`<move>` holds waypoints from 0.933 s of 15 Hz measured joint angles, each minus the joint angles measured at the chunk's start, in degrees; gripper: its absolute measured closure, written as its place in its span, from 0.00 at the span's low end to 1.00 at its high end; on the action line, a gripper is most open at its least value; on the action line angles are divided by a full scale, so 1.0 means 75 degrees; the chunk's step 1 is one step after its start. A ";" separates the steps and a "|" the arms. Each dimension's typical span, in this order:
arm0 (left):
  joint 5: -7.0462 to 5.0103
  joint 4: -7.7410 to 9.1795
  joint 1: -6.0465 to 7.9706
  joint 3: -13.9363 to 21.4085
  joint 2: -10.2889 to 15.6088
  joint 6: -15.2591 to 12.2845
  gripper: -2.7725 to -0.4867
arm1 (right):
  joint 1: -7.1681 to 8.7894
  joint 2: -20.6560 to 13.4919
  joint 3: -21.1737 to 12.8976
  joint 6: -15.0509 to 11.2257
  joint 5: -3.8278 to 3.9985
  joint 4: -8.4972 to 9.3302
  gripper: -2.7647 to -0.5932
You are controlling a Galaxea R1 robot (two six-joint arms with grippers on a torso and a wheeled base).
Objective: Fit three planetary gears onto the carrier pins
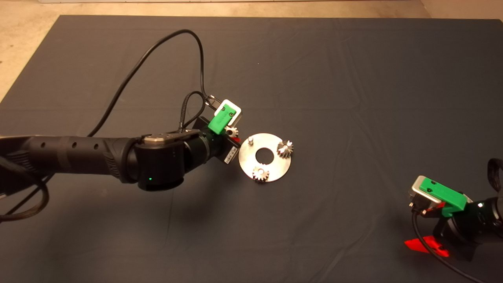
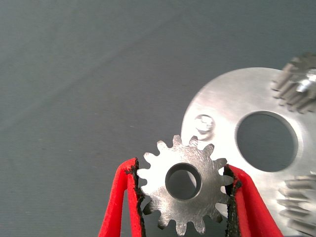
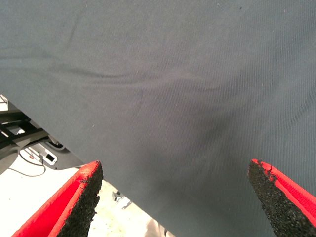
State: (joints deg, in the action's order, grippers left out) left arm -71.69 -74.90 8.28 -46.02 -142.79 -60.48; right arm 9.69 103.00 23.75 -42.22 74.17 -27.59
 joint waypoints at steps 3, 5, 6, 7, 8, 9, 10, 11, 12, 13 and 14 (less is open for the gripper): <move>-0.0026 0.0013 -0.0019 0.0024 -0.0057 0.0000 0.94 | 0.0001 0.0000 0.0000 0.0000 -0.0003 0.0000 0.27; -0.0052 0.0013 -0.0019 0.0021 -0.0204 -0.0003 0.94 | 0.0000 0.0000 0.0000 -0.0001 0.0000 0.0000 0.27; -0.0050 0.0013 -0.0020 0.0010 -0.0313 0.0000 0.94 | 0.0000 0.0000 0.0000 0.0000 -0.0007 0.0003 0.27; -0.0041 0.0013 -0.0020 -0.0046 -0.0397 0.0023 0.94 | 0.0000 0.0003 0.0000 0.0000 -0.0007 0.0000 0.27; -0.0039 0.0013 -0.0020 -0.0103 -0.0464 0.0102 0.94 | 0.0000 0.0000 0.0000 -0.0001 -0.0003 0.0000 0.27; -0.0039 0.0013 -0.0019 -0.0157 -0.0496 0.0167 0.94 | 0.0000 0.0000 0.0000 0.0000 0.0000 0.0003 0.27; -0.0043 0.0013 -0.0021 -0.0250 -0.0540 0.0171 0.94 | 0.0000 0.0000 0.0000 0.0000 -0.0005 0.0000 0.27; -0.0041 0.0013 -0.0021 -0.0326 -0.0561 0.0174 0.95 | 0.0000 0.0000 0.0000 -0.0001 -0.0003 0.0000 0.27; -0.0044 0.0013 -0.0021 -0.0365 -0.0561 0.0187 0.95 | 0.0000 0.0003 -0.0003 0.0000 -0.0018 0.0001 0.27; -0.0055 0.0013 -0.0021 -0.0411 -0.0561 0.0203 0.95 | 0.0000 0.0000 0.0000 0.0000 -0.0003 0.0000 0.27; -0.0052 0.0013 -0.0021 -0.0451 -0.0561 0.0262 0.95 | 0.0000 0.0000 0.0000 0.0000 -0.0007 0.0003 0.27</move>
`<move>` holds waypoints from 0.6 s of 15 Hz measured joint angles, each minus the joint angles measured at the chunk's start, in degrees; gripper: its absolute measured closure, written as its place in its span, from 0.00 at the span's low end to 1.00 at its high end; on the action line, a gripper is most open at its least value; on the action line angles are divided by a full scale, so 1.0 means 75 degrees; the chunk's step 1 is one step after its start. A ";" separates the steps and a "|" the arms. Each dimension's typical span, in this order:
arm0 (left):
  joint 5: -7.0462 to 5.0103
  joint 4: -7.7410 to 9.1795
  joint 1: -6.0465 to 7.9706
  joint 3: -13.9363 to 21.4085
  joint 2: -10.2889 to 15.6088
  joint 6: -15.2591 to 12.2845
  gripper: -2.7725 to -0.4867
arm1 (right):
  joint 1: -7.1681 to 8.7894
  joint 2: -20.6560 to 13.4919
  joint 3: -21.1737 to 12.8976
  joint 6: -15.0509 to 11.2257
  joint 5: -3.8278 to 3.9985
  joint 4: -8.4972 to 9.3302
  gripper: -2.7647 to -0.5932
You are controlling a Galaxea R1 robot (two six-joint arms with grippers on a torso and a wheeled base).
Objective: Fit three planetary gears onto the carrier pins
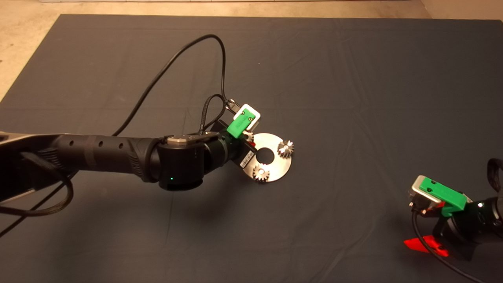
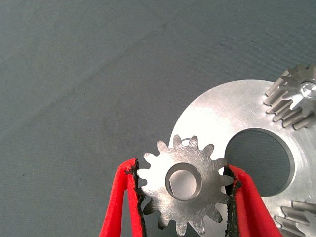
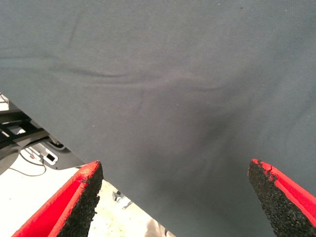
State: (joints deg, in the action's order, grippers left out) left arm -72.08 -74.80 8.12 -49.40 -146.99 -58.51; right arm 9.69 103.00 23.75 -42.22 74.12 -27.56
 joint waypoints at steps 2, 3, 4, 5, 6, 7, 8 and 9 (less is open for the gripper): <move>0.0008 0.0000 0.0000 -0.0028 -0.0003 0.0015 0.95 | 0.0000 0.0000 0.0000 -0.0001 0.0002 0.0000 0.27; 0.0008 0.0000 0.0000 -0.0031 -0.0003 0.0015 0.95 | 0.0000 0.0000 0.0000 -0.0002 0.0000 0.0000 0.27; 0.0008 0.0000 0.0000 -0.0031 -0.0005 0.0011 0.95 | 0.0000 0.0003 0.0000 0.0000 -0.0003 0.0000 0.27; 0.0008 0.0000 0.0000 -0.0031 -0.0008 0.0011 0.95 | 0.0000 0.0000 0.0000 -0.0001 0.0000 0.0000 0.27; 0.0002 0.0000 -0.0003 -0.0031 -0.0021 0.0011 0.95 | 0.0000 0.0003 0.0000 0.0000 0.0000 0.0000 0.27; 0.0005 0.0000 -0.0007 -0.0031 -0.0023 0.0011 0.95 | 0.0000 0.0000 0.0000 0.0000 0.0000 0.0000 0.27; 0.0005 -0.0011 -0.0042 -0.0031 -0.0026 0.0011 0.95 | 0.0000 0.0000 0.0000 0.0000 0.0000 0.0000 0.27; 0.0005 -0.0003 -0.0076 -0.0031 -0.0033 0.0011 0.95 | 0.0000 0.0000 0.0000 -0.0002 0.0000 0.0000 0.27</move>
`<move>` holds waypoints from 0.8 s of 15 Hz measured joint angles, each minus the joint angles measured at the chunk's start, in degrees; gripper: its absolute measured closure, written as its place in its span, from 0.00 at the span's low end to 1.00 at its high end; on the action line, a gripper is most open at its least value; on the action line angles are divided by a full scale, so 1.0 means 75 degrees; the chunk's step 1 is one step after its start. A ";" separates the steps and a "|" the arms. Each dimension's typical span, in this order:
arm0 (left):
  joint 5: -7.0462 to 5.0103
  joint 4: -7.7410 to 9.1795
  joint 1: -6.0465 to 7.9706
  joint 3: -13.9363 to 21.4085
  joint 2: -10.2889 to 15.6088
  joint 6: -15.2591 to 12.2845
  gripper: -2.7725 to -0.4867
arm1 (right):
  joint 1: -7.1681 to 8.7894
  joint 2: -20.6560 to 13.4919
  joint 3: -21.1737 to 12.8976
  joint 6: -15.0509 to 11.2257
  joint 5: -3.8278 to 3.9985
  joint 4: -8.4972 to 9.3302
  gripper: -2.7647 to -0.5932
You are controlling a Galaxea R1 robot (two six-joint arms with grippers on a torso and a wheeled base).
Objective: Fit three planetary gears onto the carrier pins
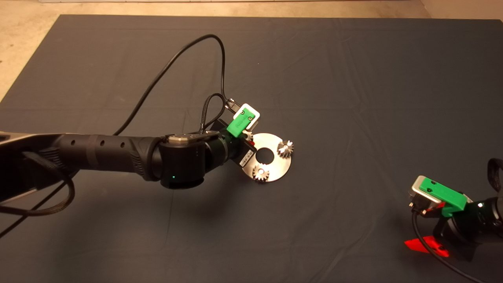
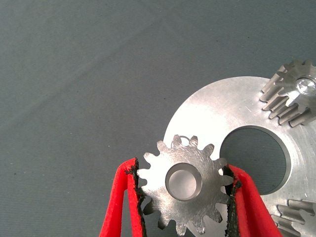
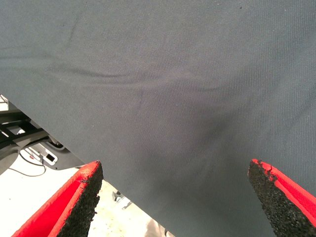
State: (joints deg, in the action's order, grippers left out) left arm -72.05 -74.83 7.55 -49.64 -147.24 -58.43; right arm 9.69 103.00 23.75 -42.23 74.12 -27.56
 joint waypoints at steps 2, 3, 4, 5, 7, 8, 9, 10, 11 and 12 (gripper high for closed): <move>0.0007 -0.0002 -0.0008 -0.0083 -0.0083 0.0002 0.95 | 0.0000 0.0000 0.0000 0.0002 -0.0003 0.0000 0.27; 0.0003 -0.0020 -0.0011 -0.0172 -0.0119 0.0000 0.95 | 0.0000 0.0000 0.0000 0.0002 -0.0003 0.0000 0.27; 0.0003 -0.0020 -0.0011 -0.0222 -0.0122 0.0001 0.95 | 0.0000 0.0000 0.0000 0.0001 -0.0002 0.0000 0.27; 0.0003 -0.0023 -0.0008 -0.0234 -0.0122 0.0002 0.95 | 0.0000 0.0000 0.0000 0.0002 0.0000 0.0000 0.27; 0.0011 -0.0026 -0.0011 -0.0301 -0.0140 0.0002 0.95 | 0.0002 0.0000 0.0000 0.0002 -0.0003 0.0000 0.27; 0.0021 -0.0039 -0.0011 -0.0343 -0.0141 0.0002 0.95 | 0.0002 0.0000 0.0000 0.0000 -0.0002 0.0000 0.27; 0.0021 -0.0049 -0.0011 -0.0359 -0.0141 0.0003 0.95 | 0.0001 0.0000 0.0000 0.0000 -0.0001 0.0000 0.27; 0.0018 -0.0052 -0.0011 -0.0367 -0.0137 0.0000 0.95 | 0.0000 0.0000 0.0000 0.0000 0.0002 0.0000 0.27; 0.0023 -0.0052 -0.0011 -0.0371 -0.0141 0.0000 0.95 | 0.0001 0.0000 0.0000 0.0001 0.0000 0.0000 0.27; 0.0023 -0.0086 -0.0047 -0.0371 -0.0174 0.0001 0.95 | 0.0002 0.0000 0.0000 0.0002 0.0000 0.0000 0.27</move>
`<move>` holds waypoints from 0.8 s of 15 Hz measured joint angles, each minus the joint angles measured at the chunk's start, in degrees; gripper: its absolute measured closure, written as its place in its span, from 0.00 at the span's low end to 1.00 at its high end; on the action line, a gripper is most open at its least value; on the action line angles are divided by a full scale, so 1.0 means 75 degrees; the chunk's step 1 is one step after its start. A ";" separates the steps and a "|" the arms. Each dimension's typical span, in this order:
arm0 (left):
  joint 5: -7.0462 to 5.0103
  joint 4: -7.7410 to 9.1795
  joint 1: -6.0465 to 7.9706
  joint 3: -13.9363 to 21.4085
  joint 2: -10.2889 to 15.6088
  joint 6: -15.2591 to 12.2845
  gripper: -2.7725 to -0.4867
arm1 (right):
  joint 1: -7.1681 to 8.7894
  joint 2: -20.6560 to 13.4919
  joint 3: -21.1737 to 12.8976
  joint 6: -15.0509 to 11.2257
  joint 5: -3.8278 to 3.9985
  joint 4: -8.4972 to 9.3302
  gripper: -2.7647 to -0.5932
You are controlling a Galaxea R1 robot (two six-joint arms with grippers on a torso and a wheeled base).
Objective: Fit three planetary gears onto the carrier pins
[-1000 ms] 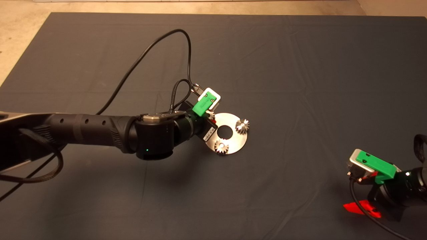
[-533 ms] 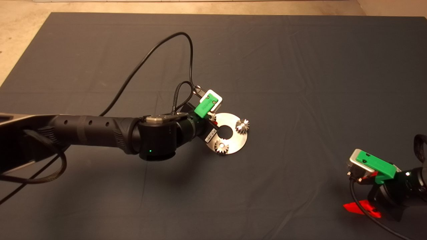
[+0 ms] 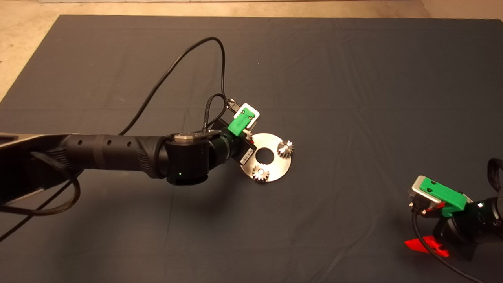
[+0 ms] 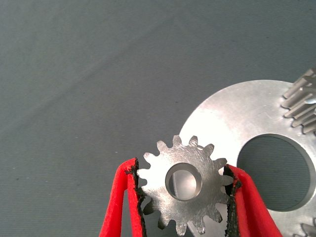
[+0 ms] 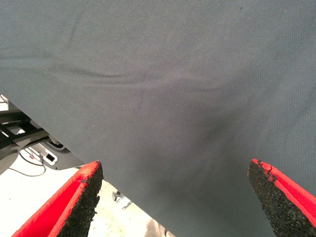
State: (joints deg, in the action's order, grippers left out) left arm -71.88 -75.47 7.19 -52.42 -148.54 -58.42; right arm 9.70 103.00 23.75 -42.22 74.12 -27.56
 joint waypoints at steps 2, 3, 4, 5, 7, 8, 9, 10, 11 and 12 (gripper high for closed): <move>0.0000 -0.0176 -0.0096 -0.0003 -0.0052 -0.0001 0.95 | -0.0001 0.0003 0.0000 0.0000 -0.0003 0.0000 0.27; 0.0011 -0.0258 -0.0140 -0.0008 -0.0080 0.0000 0.95 | 0.0000 0.0003 0.0000 0.0000 0.0000 -0.0001 0.27; 0.0013 -0.0298 -0.0159 -0.0018 -0.0117 -0.0001 0.95 | -0.0002 0.0000 0.0000 0.0000 0.0001 0.0000 0.27; 0.0015 -0.0301 -0.0169 -0.0041 -0.0167 0.0002 0.95 | 0.0000 0.0003 0.0000 0.0000 0.0000 0.0000 0.27; 0.0047 -0.0309 -0.0174 -0.0117 -0.0265 0.0002 0.95 | -0.0001 0.0002 0.0000 0.0000 -0.0001 0.0000 0.27; 0.0062 -0.0312 -0.0174 -0.0161 -0.0321 0.0002 0.95 | 0.0000 0.0003 0.0000 0.0000 0.0002 -0.0003 0.27; 0.0068 -0.0327 -0.0172 -0.0195 -0.0348 0.0002 0.95 | 0.0000 0.0000 0.0000 0.0000 0.0000 0.0000 0.27; 0.0068 -0.0341 -0.0174 -0.0202 -0.0348 0.0002 0.95 | 0.0000 0.0000 0.0000 0.0000 0.0000 0.0000 0.27; 0.0085 -0.0367 -0.0174 -0.0202 -0.0362 0.0002 0.95 | 0.0000 0.0000 0.0000 0.0000 0.0000 0.0000 0.27; 0.0120 -0.0385 -0.0174 -0.0244 -0.0362 0.0002 0.95 | -0.0002 0.0000 0.0000 0.0000 0.0000 0.0000 0.27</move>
State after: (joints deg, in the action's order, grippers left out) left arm -70.97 -78.36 5.89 -54.25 -151.26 -58.41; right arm 9.69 103.00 23.75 -42.22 74.12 -27.56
